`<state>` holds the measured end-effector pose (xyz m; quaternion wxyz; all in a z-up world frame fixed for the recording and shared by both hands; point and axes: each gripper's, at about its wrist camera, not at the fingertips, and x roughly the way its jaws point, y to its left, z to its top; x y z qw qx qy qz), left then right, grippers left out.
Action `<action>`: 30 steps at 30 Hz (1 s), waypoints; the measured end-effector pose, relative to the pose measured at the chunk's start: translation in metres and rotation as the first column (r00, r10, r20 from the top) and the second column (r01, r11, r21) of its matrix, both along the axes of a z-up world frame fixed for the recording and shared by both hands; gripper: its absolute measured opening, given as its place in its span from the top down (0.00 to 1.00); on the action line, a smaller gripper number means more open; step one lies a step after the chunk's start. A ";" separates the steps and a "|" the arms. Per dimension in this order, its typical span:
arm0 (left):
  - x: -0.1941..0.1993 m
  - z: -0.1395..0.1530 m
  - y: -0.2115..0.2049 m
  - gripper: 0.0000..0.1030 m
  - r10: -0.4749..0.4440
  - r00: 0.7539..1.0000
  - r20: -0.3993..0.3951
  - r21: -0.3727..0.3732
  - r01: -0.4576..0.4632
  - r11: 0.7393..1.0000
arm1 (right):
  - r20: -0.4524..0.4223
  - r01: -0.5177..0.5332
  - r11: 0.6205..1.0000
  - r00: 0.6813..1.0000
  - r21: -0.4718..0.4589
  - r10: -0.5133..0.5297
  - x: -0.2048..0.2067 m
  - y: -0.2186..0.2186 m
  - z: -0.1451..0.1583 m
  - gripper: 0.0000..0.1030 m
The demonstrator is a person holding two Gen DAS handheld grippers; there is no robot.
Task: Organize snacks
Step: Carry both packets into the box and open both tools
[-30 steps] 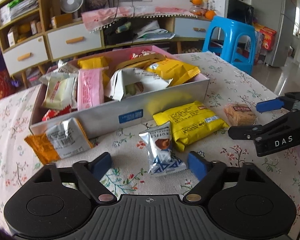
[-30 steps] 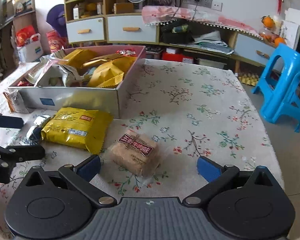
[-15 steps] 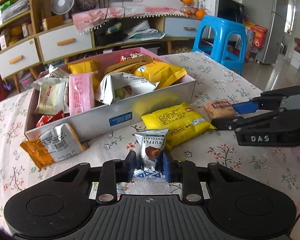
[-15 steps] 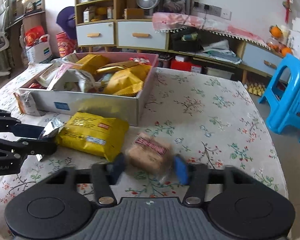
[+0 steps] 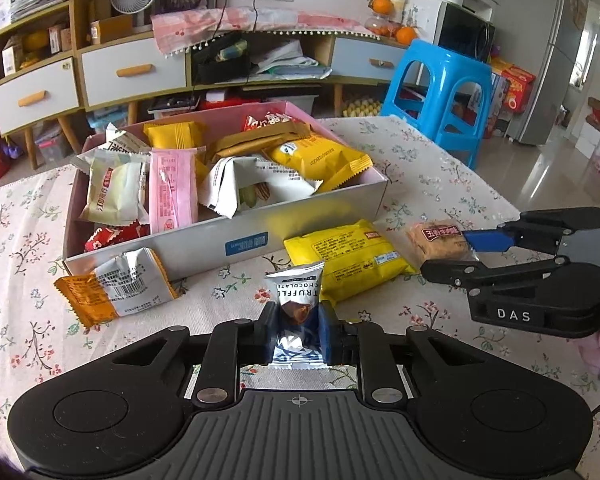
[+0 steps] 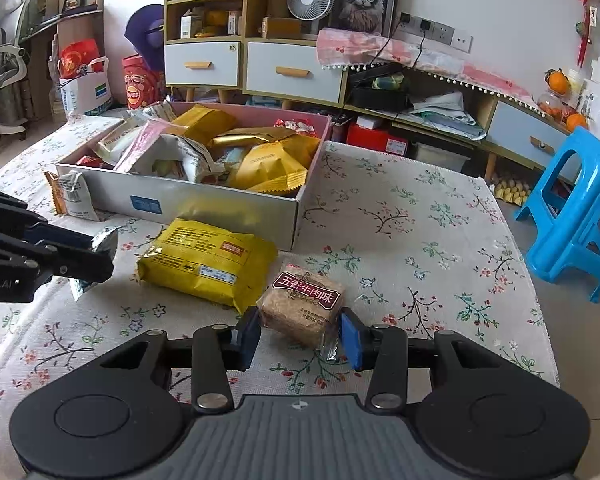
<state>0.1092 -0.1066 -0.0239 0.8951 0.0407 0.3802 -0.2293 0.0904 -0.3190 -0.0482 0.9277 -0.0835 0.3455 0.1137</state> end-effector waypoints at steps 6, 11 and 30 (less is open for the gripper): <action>0.000 0.004 0.006 0.82 0.019 1.000 -0.011 -0.014 -0.019 1.000 | 0.010 -0.004 1.000 1.000 0.006 0.004 -0.002 0.004 0.004 0.69; -0.001 0.013 0.012 0.83 0.035 0.999 -0.014 -0.048 -0.035 0.998 | 0.015 0.000 0.999 1.000 0.041 -0.001 -0.001 0.005 0.009 0.69; 0.020 0.039 0.044 0.82 0.162 0.987 0.009 -0.126 -0.159 0.979 | 0.062 -0.028 0.992 0.998 0.120 0.021 0.016 0.032 0.039 0.69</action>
